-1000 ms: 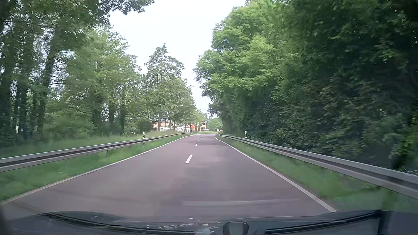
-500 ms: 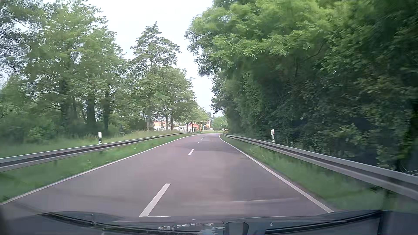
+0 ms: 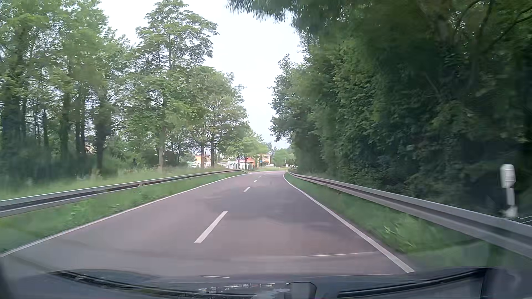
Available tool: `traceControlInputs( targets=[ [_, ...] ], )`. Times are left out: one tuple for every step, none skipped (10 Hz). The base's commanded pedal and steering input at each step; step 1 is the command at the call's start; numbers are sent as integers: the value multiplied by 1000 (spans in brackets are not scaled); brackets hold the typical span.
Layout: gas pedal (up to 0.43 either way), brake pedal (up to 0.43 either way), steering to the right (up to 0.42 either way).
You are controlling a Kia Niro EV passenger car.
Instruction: Follow the waypoints while adhering to traffic rules and regulations
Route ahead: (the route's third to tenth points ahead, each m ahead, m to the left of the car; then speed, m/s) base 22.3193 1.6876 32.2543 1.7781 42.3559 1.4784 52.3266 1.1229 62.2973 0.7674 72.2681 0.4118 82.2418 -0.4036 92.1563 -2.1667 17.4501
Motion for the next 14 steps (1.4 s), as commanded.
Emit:
traceControlInputs(
  targets=[
    [87,0,-4],
    [87,0,-4],
    [87,0,-3],
    [87,0,-3],
    [87,0,-3],
    [87,0,-3],
    [87,0,-3],
    [87,0,-3],
    [87,0,-2],
    [87,0,-1],
    [87,0,0],
    [87,0,1],
    [79,0,3],
    [79,0,3]
  ],
)
